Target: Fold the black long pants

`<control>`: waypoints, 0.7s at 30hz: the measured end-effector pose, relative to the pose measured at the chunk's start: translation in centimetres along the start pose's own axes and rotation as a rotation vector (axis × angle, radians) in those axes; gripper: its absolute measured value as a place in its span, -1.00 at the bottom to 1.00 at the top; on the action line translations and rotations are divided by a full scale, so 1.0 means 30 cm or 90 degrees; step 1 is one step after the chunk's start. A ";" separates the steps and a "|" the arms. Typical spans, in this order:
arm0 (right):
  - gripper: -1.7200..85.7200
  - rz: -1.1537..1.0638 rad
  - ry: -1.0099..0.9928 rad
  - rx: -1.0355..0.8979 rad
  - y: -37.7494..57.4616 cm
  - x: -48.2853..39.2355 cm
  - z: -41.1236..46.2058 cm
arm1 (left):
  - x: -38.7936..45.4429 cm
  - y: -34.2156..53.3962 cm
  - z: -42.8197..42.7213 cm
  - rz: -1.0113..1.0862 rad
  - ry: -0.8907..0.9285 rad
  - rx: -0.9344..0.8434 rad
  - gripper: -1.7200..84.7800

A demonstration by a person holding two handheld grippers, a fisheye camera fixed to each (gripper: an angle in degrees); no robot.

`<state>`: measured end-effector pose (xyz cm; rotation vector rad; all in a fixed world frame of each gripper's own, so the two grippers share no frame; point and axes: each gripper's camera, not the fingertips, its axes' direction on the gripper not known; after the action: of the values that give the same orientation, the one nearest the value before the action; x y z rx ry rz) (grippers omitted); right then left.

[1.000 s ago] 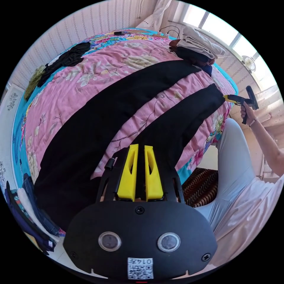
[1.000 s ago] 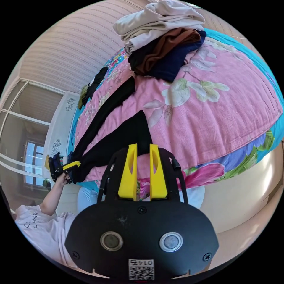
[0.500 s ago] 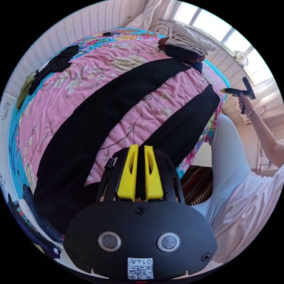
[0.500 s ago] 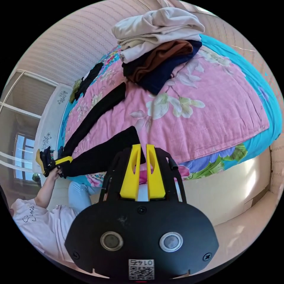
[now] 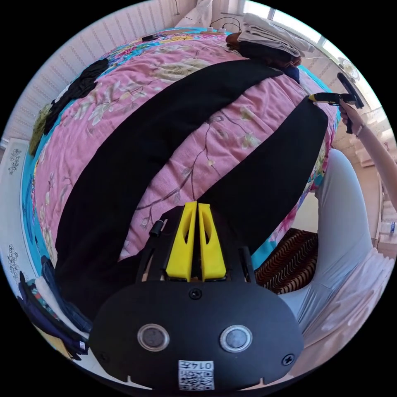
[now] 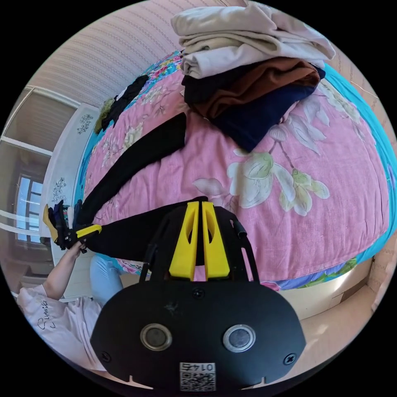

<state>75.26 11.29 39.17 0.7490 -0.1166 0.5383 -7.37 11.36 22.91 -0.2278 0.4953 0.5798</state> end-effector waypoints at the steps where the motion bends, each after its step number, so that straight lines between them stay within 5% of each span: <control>1: -0.94 0.007 -0.005 0.007 0.003 0.004 0.003 | -0.021 0.006 -0.016 -0.013 0.009 0.002 -0.98; 10: -0.88 0.039 -0.088 0.130 0.204 0.049 -0.126 | -0.477 0.593 -0.496 -0.308 0.120 0.256 -0.96; 18: -0.79 0.195 -0.099 0.142 0.362 0.146 -0.109 | -0.975 1.589 -0.704 -0.830 0.021 0.328 -0.98; 21: -0.78 0.232 -0.134 0.149 0.365 0.162 -0.091 | -1.085 1.868 -0.691 -0.971 0.121 0.389 -0.95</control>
<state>73.66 21.80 45.31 1.0210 -0.3956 0.8275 -71.03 34.84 17.78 -0.0254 0.5163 -1.0827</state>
